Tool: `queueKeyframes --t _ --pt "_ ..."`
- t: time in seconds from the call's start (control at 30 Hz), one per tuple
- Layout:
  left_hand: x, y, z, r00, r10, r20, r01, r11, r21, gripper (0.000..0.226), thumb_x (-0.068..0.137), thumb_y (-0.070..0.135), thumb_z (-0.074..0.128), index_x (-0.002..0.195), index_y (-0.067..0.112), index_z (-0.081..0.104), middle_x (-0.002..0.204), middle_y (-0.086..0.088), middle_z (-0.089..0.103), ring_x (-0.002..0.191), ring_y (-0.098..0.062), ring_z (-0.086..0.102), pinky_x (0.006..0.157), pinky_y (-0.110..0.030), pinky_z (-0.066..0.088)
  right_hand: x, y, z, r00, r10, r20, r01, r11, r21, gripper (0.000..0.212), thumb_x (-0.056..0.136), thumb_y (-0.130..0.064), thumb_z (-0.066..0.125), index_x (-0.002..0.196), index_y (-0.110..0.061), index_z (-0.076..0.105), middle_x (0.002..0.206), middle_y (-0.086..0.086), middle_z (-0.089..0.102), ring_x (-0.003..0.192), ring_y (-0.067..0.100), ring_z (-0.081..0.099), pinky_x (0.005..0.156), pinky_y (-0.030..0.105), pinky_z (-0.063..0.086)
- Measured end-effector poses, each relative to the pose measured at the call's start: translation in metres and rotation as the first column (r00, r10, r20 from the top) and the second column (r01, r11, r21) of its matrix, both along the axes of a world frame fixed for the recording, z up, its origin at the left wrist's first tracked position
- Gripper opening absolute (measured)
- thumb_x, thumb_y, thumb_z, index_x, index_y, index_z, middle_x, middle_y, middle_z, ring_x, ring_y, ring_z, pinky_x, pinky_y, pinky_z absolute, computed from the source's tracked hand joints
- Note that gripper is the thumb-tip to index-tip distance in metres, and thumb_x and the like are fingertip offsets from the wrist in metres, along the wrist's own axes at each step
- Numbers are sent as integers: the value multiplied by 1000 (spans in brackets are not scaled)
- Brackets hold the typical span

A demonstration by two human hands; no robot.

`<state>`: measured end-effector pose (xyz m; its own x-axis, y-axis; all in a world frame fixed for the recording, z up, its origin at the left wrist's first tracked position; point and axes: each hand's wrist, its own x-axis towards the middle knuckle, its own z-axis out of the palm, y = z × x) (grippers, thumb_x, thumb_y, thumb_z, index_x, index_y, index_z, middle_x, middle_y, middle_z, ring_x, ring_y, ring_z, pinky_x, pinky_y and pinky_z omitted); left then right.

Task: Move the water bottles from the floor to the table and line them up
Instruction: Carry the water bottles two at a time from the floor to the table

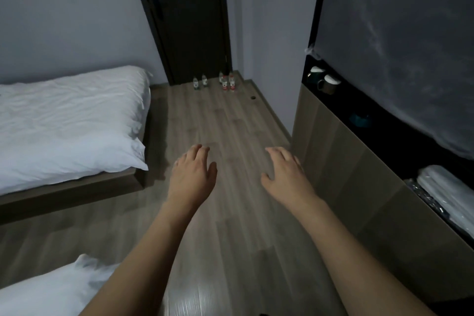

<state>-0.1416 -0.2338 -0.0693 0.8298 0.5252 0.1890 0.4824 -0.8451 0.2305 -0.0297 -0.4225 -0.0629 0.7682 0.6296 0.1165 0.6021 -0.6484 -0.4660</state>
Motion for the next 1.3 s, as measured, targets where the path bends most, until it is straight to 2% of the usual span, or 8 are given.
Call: queueKeyframes --t 0.27,0.43,0.63,0.9,1.3 --pt "79 45 1 1000 0 4 0 1000 5 46 100 35 47 141 14 49 146 -8 48 129 -28 50 107 -43 40 80 54 -3 1000 27 -11 -27 1000 -1 62 86 -28 58 143 -14 38 142 6 41 130 26 38 110 33 27" --pt "121 91 -12 1000 9 -3 -9 999 -33 45 100 35 48 141 15 49 148 -9 46 132 -29 48 109 -43 38 124 106 -16 999 37 -20 -38 998 -55 60 85 -28 57 141 -16 38 142 5 40 131 25 36 110 33 27" --pt "172 185 -24 999 18 -29 -20 999 -40 46 101 36 45 143 16 46 151 -8 42 134 -29 45 110 -42 37 181 202 -23 997 64 -31 -67 992 -105 62 85 -28 58 143 -15 38 145 6 39 132 27 36 112 33 27" --pt "245 330 -13 999 23 -34 -25 999 -32 45 100 33 47 141 15 49 149 -10 44 130 -31 48 108 -42 39 261 343 -7 996 85 -17 -86 991 -107 61 87 -31 56 143 -16 38 145 6 40 131 27 37 110 34 28" --pt "391 447 -24 996 17 -90 -24 997 -74 47 102 38 41 145 18 45 152 -5 42 133 -26 47 110 -43 40 399 462 -25 994 93 -65 -103 976 -190 62 86 -31 57 144 -17 37 145 6 40 131 27 38 111 32 28"
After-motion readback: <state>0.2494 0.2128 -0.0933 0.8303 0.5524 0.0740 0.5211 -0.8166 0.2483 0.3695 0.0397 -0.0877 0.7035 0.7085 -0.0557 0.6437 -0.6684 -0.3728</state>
